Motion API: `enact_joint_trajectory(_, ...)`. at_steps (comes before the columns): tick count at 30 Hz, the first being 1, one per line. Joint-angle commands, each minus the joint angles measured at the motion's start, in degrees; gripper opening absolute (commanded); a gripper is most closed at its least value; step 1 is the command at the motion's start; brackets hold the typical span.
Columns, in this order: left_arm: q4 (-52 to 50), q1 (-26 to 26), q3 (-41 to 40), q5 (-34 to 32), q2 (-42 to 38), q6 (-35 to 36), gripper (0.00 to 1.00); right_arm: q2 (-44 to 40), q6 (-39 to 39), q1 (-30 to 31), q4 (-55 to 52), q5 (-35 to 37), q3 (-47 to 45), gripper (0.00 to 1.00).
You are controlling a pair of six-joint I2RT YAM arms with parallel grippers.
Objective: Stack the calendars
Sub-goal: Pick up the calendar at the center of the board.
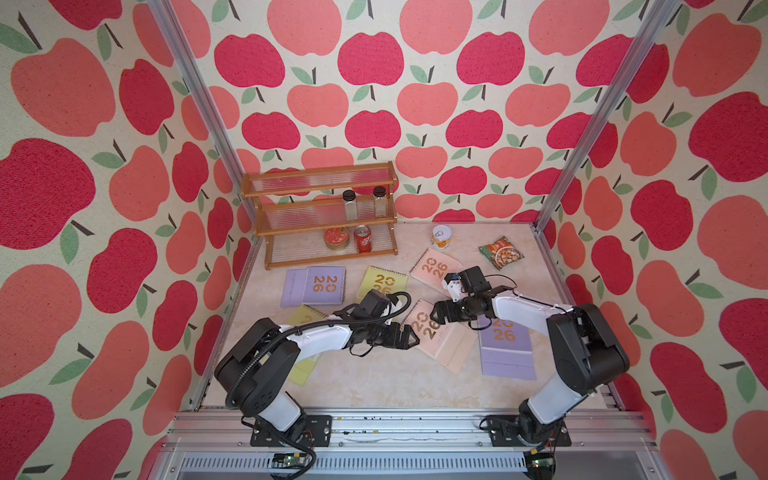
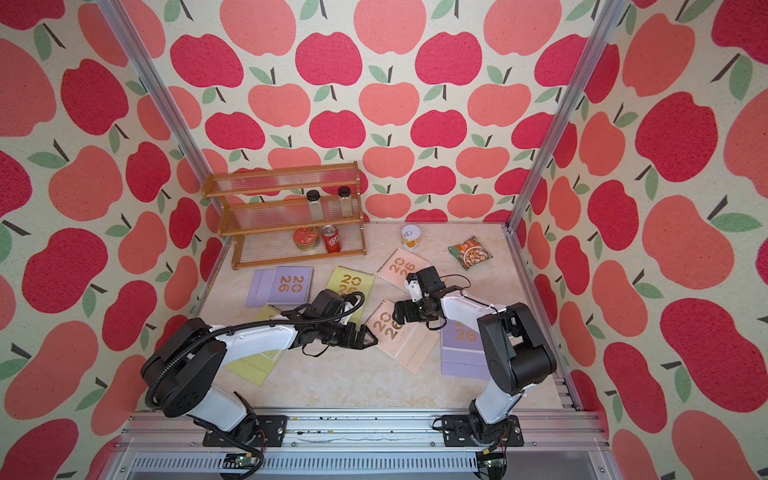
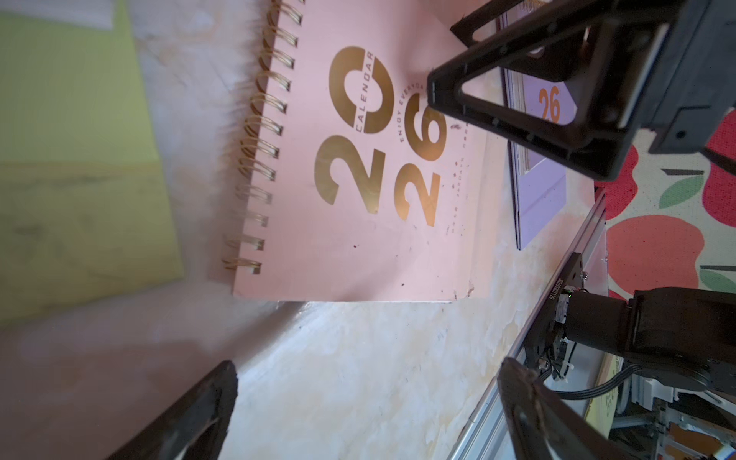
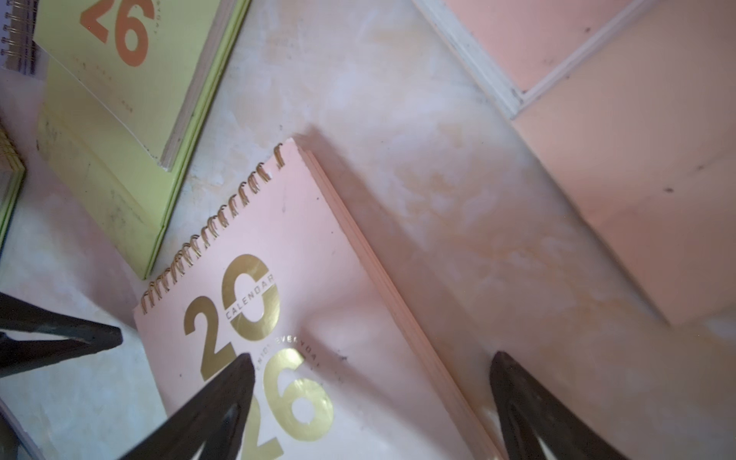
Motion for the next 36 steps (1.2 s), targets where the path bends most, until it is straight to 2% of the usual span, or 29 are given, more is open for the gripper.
enact_joint_trajectory(1, -1.1, -0.6, 2.1, 3.9, 2.1, 2.1, 0.99, -0.4, 2.7, 0.5, -3.9, 1.9, -2.7, 0.95)
enact_joint_trajectory(11, -1.0, -0.7, 7.0, 5.4, 6.4, 3.9, 0.98, -0.5, 4.3, 1.9, -3.9, 1.1, -4.7, 0.93)
enact_joint_trajectory(28, -0.4, 4.3, 14.5, 5.2, 11.7, 3.7, 0.97, -5.3, 9.3, 5.2, -3.6, -1.9, -10.3, 0.85)
enact_joint_trajectory(36, -0.3, 4.2, 15.1, 6.1, 13.4, 3.3, 0.96, -3.7, 10.9, 5.2, -1.5, -4.0, -12.1, 0.83)
